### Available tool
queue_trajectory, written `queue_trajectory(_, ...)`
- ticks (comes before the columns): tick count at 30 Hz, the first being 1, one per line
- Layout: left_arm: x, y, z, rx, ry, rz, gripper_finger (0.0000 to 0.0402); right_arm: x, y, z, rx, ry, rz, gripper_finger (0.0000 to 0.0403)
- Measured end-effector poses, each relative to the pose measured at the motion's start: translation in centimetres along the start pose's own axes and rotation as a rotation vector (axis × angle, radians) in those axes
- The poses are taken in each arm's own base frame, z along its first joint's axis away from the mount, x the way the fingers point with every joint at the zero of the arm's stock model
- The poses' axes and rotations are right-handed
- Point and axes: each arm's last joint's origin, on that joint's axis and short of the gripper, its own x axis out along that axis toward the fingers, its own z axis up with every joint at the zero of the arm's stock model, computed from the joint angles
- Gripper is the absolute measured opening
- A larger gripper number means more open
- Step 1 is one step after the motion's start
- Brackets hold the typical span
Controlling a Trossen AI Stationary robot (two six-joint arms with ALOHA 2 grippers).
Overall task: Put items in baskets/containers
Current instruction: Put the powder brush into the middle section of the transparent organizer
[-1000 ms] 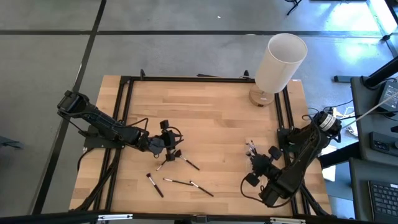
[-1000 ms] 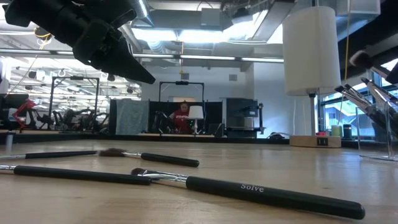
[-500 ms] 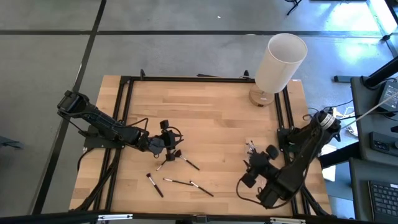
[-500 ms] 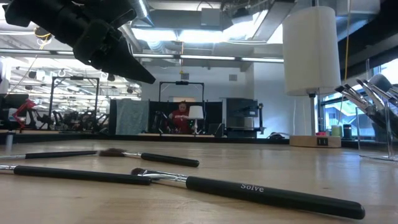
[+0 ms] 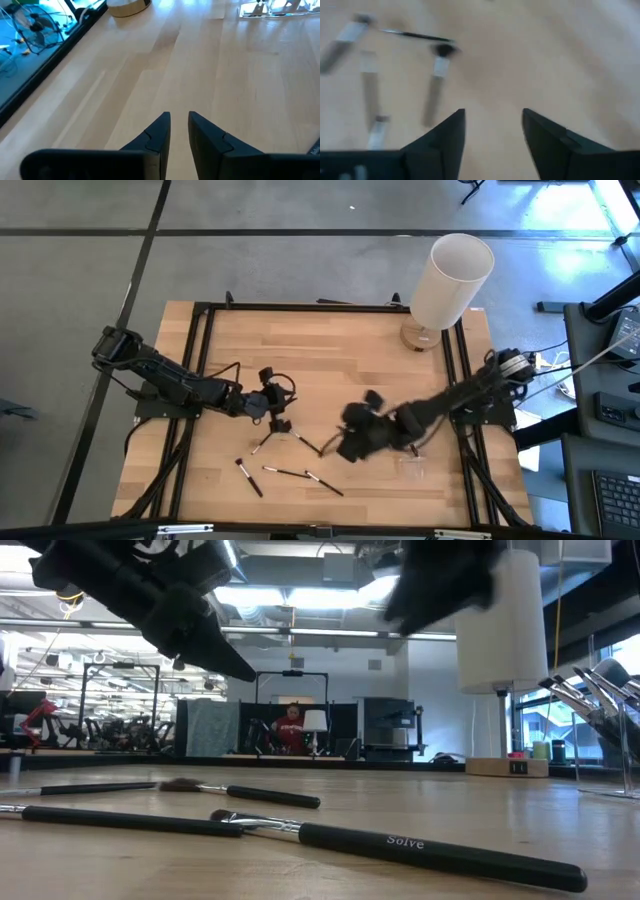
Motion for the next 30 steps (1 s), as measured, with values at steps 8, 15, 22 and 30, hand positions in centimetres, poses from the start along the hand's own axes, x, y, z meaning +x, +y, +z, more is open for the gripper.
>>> queue_trajectory(8, 1.1, -1.3, -1.6, 0.029, 0.075, -0.052, 0.0049, 3.6, -1.7, 4.2, -0.067, -0.146, 0.314, 0.0194)
queue_trajectory(15, 2.3, -2.3, -2.8, -0.027, 0.118, -0.086, 0.0049, 5.5, -5.2, 6.3, -0.001, -0.196, 0.160, 0.0194)
queue_trajectory(22, 2.5, -3.3, -3.5, -0.098, 0.138, -0.113, 0.0046, 6.6, -7.8, 7.5, 0.009, -0.203, 0.093, 0.0194)
queue_trajectory(30, 2.1, -3.7, -3.7, -0.151, 0.168, -0.153, 0.0050, 7.7, -9.8, 8.3, -0.039, -0.142, 0.213, 0.0194)
